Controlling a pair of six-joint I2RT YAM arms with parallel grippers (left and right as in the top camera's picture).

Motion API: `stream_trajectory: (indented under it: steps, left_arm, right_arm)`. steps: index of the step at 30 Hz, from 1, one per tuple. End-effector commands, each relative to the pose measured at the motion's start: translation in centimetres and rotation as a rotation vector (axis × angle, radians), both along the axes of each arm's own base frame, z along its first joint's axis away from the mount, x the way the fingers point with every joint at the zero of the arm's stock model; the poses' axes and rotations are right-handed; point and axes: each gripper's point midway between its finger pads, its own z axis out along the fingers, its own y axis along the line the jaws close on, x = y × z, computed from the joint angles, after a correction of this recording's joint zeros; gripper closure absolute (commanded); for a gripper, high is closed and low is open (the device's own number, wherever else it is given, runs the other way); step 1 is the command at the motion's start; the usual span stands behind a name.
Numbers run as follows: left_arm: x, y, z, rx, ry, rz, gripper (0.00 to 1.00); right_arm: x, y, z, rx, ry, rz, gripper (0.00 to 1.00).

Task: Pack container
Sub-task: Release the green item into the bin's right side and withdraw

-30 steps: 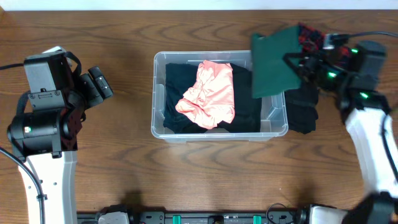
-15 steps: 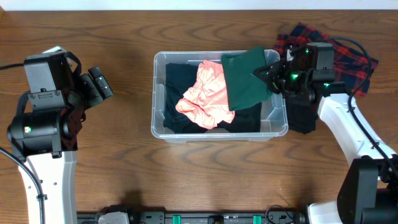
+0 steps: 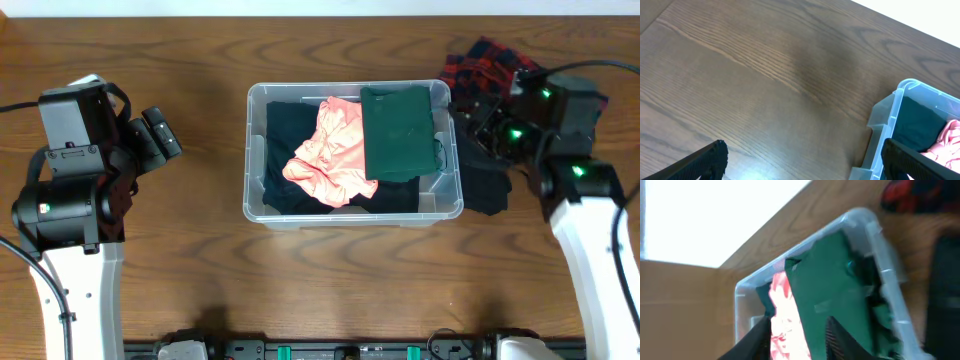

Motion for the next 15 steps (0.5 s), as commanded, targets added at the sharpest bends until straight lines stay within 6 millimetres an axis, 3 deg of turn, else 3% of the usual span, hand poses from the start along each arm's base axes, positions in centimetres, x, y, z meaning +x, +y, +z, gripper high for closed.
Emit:
stream_trajectory:
  steps: [1, 3, 6, 7, 10, 15]
  left_arm:
    - [0.0, 0.4, -0.2, 0.003, 0.005, 0.02, 0.02]
    - [0.0, 0.4, -0.2, 0.003, 0.005, 0.02, 0.02]
    - [0.0, 0.4, -0.2, 0.003, 0.005, 0.02, 0.02]
    - [0.0, 0.4, -0.2, 0.003, 0.005, 0.02, 0.02]
    - [0.0, 0.4, -0.2, 0.003, 0.005, 0.02, 0.02]
    - [0.0, 0.4, -0.2, 0.003, 0.005, 0.02, 0.02]
  right_arm:
    - [-0.5, -0.6, -0.1, -0.227, -0.065, 0.023, 0.75]
    - [-1.1, -0.8, -1.4, -0.301, -0.024, 0.019, 0.82]
    - [-2.1, -3.8, -3.4, -0.434, 0.084, -0.091, 0.85]
    - [-2.4, -4.8, -3.8, -0.454, 0.109, -0.118, 0.79]
    - [-2.6, -6.7, -3.9, -0.438, 0.129, -0.147, 0.19]
    - [-3.1, -10.6, -4.3, -0.289, 0.166, -0.196, 0.06]
